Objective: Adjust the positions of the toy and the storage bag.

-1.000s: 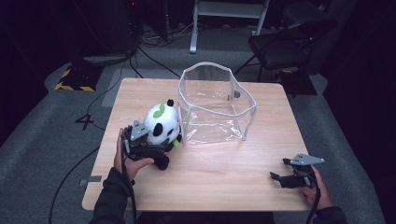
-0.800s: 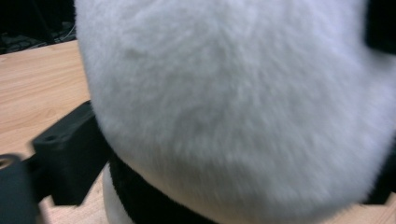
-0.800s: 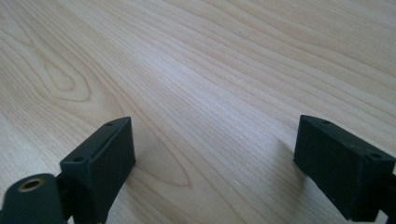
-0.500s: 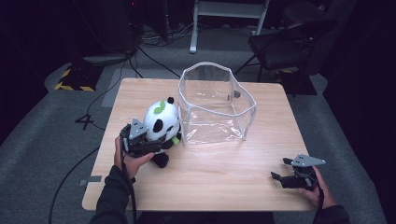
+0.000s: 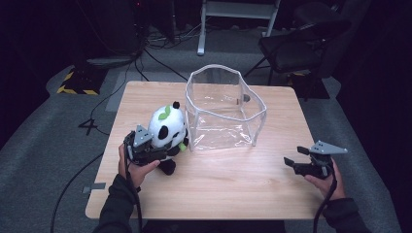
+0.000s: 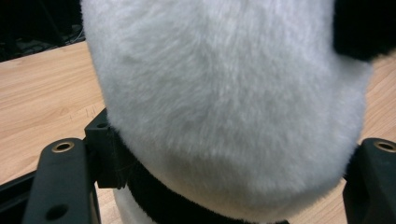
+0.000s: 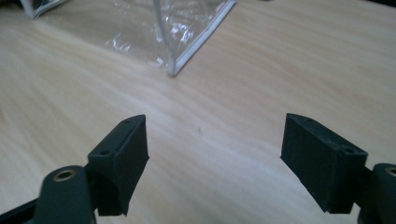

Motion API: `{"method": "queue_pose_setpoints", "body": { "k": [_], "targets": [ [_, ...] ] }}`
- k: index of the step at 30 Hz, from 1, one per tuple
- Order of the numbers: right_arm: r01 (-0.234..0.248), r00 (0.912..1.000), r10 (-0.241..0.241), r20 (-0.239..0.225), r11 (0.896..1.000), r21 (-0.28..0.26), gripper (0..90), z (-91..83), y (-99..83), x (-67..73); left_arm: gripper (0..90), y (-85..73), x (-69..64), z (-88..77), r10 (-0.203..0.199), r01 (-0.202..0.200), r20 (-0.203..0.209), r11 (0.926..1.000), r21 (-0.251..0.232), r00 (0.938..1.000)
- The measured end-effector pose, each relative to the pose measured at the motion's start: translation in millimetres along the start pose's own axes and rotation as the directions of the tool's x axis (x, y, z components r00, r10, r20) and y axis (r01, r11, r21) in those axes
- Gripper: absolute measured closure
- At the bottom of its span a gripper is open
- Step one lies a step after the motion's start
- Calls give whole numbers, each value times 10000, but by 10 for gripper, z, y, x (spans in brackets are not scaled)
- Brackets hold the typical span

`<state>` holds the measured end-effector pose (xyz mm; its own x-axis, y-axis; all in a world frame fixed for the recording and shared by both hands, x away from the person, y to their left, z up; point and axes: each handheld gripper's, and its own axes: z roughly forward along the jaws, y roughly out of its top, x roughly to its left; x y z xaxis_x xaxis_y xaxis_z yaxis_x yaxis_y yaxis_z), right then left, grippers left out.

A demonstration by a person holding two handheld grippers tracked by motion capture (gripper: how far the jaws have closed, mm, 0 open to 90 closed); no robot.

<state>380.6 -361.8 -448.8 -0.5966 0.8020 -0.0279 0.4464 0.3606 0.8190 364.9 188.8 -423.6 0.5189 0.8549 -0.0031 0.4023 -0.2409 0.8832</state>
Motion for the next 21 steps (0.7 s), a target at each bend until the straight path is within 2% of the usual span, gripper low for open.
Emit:
{"method": "queue_pose_setpoints", "body": {
  "k": [2, 4, 7, 8, 9, 10, 11, 13, 14, 18, 20, 21],
  "targets": [
    [-157, 9996, 159, 244, 9999, -60, 238, 31, 122, -22, 257, -8, -5, 5, 52, -52, -9, 10000, -22, 10000],
    [-295, 9994, 301, 185, 9991, -320, 243, 55, 269, -41, 258, -12, -8, 10, 42, -42, -25, 10000, -31, 10000],
    [-188, 9993, 210, 308, 9975, -687, 256, 77, 517, -43, 258, -19, -2, 22, -24, 24, -26, 10000, -34, 10000],
    [-188, 9993, 210, 308, 9975, -687, 256, 77, 517, -43, 258, -19, -2, 22, -24, 24, -26, 10000, -34, 10000],
    [-216, 9993, 240, 273, 9963, -837, 263, 81, 601, -44, 258, -20, 5, 27, -48, 48, 23, 10000, -8, 10000],
    [-215, 9995, 239, 199, 9931, -1151, 268, 87, 759, -41, 258, -22, 1, 26, -40, 40, 17, 10000, 4, 10000],
    [-215, 9995, 239, 199, 9931, -1151, 268, 87, 759, -41, 258, -22, 1, 26, -40, 40, 17, 10000, 4, 10000],
    [-271, 9994, 299, 158, 9880, -1522, 272, 106, 994, -34, 257, -32, -9, 24, 89, -89, 46, 10000, 5, 10000],
    [-271, 9994, 299, 158, 9880, -1522, 272, 106, 994, -34, 257, -32, -9, 24, 89, -89, 46, 10000, 5, 10000],
    [-250, 9988, 327, 358, 9798, -1982, 282, 92, 1298, 24, 257, -41, -6, 29, 47, -47, 65, 10000, -58, 10000],
    [-257, 9987, 340, 370, 9781, -2063, 288, 94, 1334, 33, 257, -45, -6, 30, 36, -36, 69, 10000, -89, 10000],
    [-279, 9987, 365, 354, 9751, -2200, 298, 108, 1437, 73, 257, -49, -7, 34, 26, -25, 44, 9999, -124, 10000]
  ]
}}
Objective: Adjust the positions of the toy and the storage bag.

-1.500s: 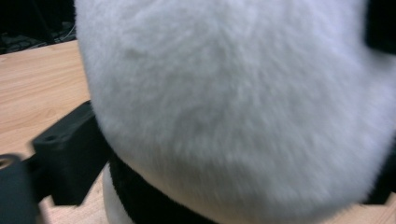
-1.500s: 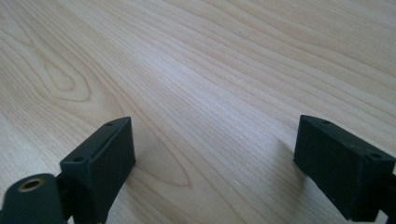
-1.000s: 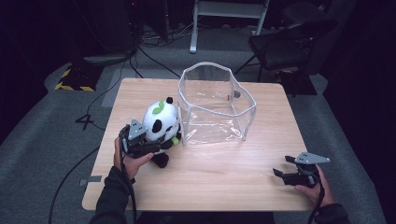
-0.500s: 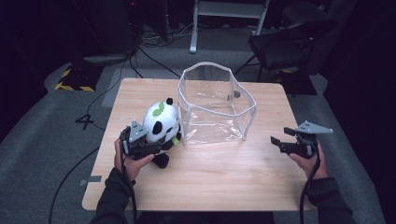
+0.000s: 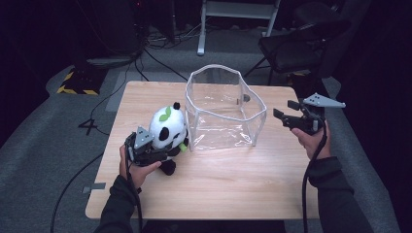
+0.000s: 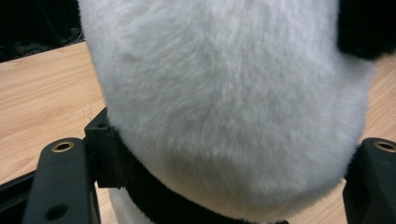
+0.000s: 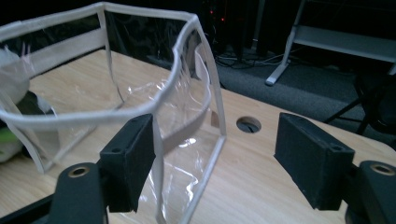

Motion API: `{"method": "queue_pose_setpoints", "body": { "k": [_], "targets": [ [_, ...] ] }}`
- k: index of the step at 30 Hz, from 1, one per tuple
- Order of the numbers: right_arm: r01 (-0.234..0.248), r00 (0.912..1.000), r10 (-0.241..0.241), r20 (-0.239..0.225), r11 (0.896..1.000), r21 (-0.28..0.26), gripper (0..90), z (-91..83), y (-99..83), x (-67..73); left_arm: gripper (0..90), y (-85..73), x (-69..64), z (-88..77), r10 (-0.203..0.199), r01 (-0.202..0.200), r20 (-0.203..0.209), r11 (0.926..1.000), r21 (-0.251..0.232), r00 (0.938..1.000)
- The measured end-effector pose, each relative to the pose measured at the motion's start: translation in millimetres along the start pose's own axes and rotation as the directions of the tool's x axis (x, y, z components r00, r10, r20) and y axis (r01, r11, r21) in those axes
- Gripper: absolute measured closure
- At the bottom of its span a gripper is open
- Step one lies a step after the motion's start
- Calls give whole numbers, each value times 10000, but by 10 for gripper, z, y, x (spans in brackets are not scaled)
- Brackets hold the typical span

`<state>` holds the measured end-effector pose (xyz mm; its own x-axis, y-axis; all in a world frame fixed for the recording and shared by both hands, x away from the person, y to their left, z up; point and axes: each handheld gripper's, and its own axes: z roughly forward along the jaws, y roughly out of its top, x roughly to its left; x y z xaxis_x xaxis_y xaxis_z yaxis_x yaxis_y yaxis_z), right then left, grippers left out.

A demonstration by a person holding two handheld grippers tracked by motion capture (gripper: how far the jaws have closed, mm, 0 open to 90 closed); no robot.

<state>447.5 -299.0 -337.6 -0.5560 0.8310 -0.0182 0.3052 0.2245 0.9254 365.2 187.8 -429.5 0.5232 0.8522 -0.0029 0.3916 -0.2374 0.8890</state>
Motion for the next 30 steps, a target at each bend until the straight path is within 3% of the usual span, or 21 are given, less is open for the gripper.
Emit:
{"method": "queue_pose_setpoints", "body": {
  "k": [7, 15, 19, 23, 27, 30],
  "targets": [
    [32, 9998, -37, -189, 9996, -274, 325, 110, 200, 185, 251, -9, -9, 17, 86, -86, -15, 10000, -14, 10000],
    [453, 9990, -455, 38, 9983, 362, 389, 311, 253, 365, 251, -15, -11, 16, 121, -121, -21, 9999, -23, 9999],
    [192, 9988, -231, 425, 9957, 909, 493, 434, 234, 370, 251, -23, -13, 18, 179, -179, -17, 9998, -61, 9998],
    [-108, 9991, 68, 421, 9952, 975, 572, 463, 219, 328, 250, -27, -13, 19, 220, -220, -8, 9997, -82, 9998],
    [55, 9994, -93, 327, 9937, 1116, 690, 474, 228, 351, 250, -28, -18, 21, 204, -204, -14, 9998, -90, 9998],
    [367, 9975, -442, 555, 9909, 1299, 786, 490, 248, 401, 250, -28, -25, 22, 228, -228, -42, 9997, -81, 9997]
  ]
}}
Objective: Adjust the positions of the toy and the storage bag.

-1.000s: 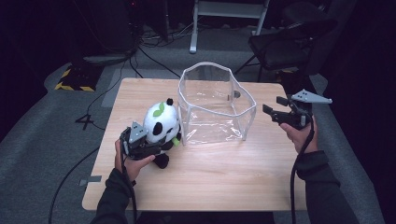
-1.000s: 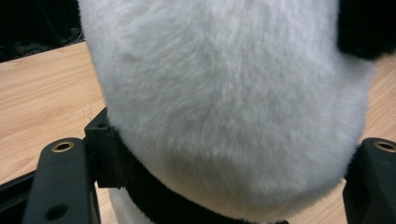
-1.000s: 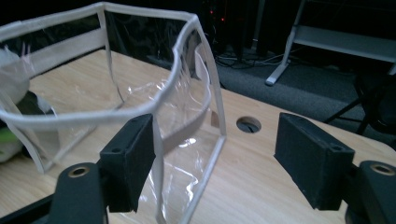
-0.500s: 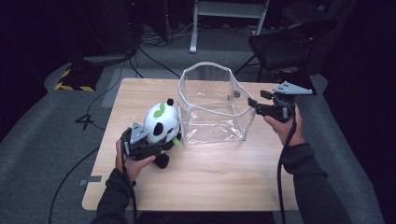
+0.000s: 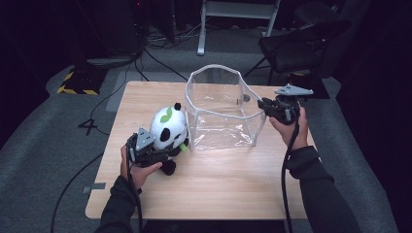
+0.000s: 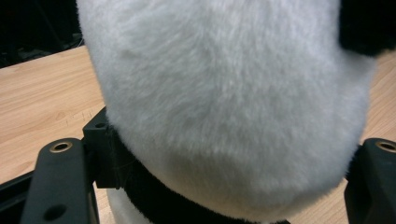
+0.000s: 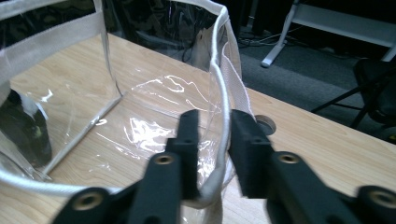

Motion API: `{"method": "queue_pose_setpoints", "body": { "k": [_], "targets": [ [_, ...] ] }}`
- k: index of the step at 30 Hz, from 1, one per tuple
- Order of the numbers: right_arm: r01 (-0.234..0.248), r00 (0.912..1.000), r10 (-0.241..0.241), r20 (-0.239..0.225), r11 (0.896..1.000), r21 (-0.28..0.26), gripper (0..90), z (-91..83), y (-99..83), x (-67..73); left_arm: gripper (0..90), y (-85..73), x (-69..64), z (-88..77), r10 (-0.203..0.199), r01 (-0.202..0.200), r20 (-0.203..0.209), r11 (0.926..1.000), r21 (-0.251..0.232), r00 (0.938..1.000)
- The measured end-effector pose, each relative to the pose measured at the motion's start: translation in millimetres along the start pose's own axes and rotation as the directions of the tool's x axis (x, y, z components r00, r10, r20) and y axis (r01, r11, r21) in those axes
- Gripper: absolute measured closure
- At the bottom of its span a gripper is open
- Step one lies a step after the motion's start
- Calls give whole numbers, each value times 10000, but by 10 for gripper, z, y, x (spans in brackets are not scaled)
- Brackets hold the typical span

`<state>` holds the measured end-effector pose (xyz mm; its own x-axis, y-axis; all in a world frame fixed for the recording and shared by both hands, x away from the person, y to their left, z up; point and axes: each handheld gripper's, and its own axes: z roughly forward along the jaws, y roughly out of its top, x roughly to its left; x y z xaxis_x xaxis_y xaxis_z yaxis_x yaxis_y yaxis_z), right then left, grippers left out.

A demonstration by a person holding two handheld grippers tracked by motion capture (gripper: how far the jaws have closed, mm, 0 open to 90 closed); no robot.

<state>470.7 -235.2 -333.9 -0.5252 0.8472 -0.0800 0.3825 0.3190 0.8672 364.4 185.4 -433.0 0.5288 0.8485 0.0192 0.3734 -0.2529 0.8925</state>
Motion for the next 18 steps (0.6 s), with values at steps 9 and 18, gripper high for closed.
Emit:
{"method": "queue_pose_setpoints", "body": {
  "k": [9, 18],
  "targets": [
    [505, 9963, -515, 690, 9986, 160, 856, -69, -14, 101, 251, -5, -6, 7, -16, 16, 0, 10000, -47, 10000],
    [323, 9970, -319, 710, 9995, -38, 859, -302, -157, 154, 250, -14, -2, 10, 27, -27, 32, 9999, -100, 10000]
  ]
}}
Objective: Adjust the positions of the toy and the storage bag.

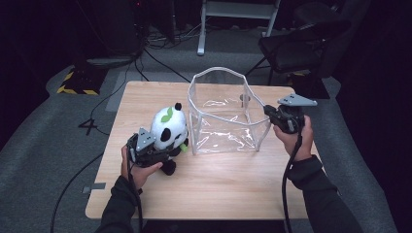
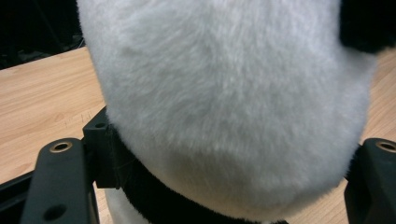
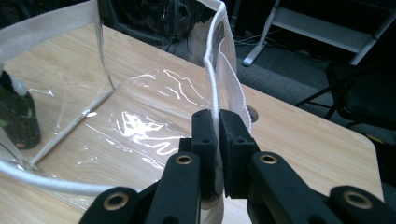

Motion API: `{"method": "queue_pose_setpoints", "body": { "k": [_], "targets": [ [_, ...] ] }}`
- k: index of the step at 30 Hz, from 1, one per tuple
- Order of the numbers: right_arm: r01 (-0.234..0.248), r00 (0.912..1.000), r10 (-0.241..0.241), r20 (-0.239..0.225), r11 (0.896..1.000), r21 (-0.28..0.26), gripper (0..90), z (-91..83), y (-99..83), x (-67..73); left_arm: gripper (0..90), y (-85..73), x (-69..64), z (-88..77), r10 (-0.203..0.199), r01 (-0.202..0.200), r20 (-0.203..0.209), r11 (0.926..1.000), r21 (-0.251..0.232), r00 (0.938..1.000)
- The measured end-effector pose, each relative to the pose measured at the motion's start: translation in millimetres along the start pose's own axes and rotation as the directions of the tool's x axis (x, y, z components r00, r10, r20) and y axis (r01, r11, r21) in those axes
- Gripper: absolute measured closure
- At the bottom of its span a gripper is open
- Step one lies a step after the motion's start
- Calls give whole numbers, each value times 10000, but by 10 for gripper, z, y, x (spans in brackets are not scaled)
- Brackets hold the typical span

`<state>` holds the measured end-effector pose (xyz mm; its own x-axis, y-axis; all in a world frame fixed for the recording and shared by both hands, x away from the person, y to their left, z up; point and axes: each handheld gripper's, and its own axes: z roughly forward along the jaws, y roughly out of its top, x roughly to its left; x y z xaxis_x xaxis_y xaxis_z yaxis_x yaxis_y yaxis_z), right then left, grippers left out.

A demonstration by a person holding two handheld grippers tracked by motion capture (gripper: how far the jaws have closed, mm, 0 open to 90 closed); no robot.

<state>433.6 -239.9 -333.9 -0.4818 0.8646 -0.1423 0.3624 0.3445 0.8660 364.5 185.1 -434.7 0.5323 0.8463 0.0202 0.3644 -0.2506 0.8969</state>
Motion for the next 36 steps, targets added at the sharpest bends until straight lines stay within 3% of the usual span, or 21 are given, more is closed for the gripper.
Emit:
{"method": "queue_pose_setpoints", "body": {
  "k": [13, 17, 19, 23, 29, 30, 36],
  "targets": [
    [-164, 9992, 156, -372, 9996, -223, 845, -354, -185, 104, 250, -10, 13, -4, -14, 15, 72, 10000, -43, 10000],
    [-163, 9988, 148, -457, 9993, -329, 775, -396, -216, 97, 250, -13, 13, -5, -9, 10, 92, 10000, -52, 10000],
    [-341, 9977, 317, -597, 9986, -403, 622, -416, -218, 51, 250, -14, 15, -6, -15, 16, 108, 10000, -57, 9999],
    [-698, 9940, 637, -886, 9953, -676, 465, -488, -223, -36, 250, -19, 20, -4, -34, 35, 136, 9999, -95, 9999],
    [-747, 9888, 596, -1366, 9913, -1084, 378, -605, -258, -160, 250, -22, 19, -5, -48, 50, 137, 9999, -102, 9999],
    [-582, 9902, 418, -1336, 9909, -1210, 333, -651, -276, -194, 250, -22, 19, -4, -46, 47, 137, 9999, -101, 9999],
    [-552, 9901, 363, -1356, 9888, -1386, 308, -738, -365, -289, 252, -22, 16, -4, 1, 1, 137, 10000, -92, 9999]
  ]
}}
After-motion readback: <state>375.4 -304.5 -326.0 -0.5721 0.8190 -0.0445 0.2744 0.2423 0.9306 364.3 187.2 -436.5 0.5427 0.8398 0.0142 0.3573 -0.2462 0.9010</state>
